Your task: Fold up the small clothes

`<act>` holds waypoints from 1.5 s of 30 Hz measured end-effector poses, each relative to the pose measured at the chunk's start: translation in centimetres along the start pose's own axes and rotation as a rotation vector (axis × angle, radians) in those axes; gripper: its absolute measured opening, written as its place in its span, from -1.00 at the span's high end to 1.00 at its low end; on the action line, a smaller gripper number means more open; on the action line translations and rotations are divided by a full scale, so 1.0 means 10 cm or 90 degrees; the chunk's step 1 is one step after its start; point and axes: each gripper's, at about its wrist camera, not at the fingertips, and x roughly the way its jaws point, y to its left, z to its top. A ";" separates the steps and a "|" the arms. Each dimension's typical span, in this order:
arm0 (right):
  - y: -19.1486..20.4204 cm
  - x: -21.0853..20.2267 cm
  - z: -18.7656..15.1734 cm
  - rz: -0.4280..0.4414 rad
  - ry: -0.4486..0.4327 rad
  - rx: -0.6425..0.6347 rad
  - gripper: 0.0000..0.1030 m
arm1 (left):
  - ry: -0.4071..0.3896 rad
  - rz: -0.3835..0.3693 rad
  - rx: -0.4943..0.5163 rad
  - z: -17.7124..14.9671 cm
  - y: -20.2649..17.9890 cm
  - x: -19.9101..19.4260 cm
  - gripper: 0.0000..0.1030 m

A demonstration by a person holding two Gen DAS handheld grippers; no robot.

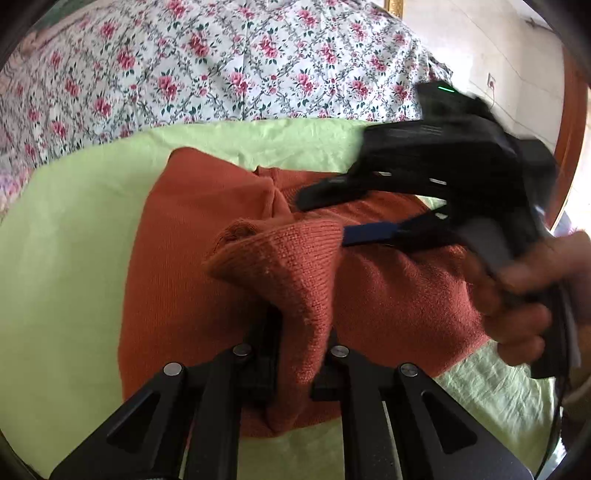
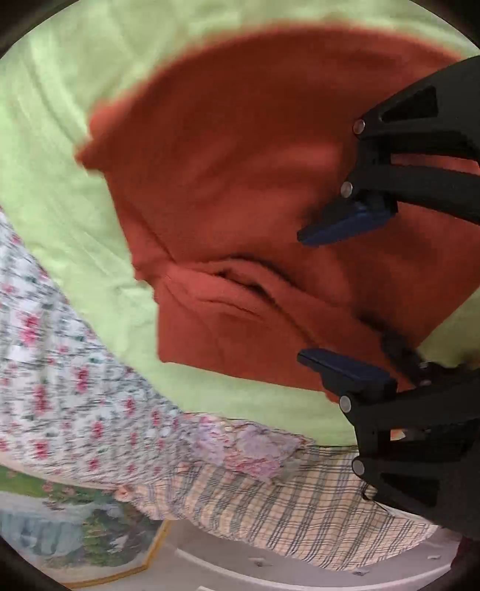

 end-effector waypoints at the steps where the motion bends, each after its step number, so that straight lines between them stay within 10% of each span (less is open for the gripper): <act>1: 0.03 0.07 0.04 -0.007 0.007 -0.002 -0.20 | 0.000 0.000 0.003 0.00 -0.01 0.00 0.80; 6: 0.31 0.50 0.29 -0.024 0.044 -0.028 -0.16 | -0.024 0.031 0.052 -0.02 -0.11 -0.08 0.81; 8: 0.42 0.60 0.34 -0.053 0.049 -0.063 0.62 | -0.032 0.045 0.078 -0.01 -0.16 -0.13 0.82; 17: 0.46 -0.43 0.43 -0.037 -0.059 -0.155 0.67 | -0.053 -0.047 0.125 0.29 -0.79 -0.21 0.81; 28: -0.41 -0.67 0.32 -0.085 -0.051 -0.118 0.67 | 0.008 -0.096 0.133 0.18 -1.14 0.18 0.74; 36: -0.54 -0.60 0.26 -0.127 -0.051 -0.104 0.67 | 0.039 -0.156 0.146 0.15 -1.12 0.11 0.23; 42: -0.48 -0.89 0.09 -0.196 -0.096 -0.091 0.23 | 0.044 -0.178 0.116 0.05 -0.69 -0.28 -0.20; 45: -0.45 -1.08 0.00 -0.158 -0.122 -0.063 -0.51 | 0.052 -0.159 0.033 0.12 -0.26 -0.33 -0.40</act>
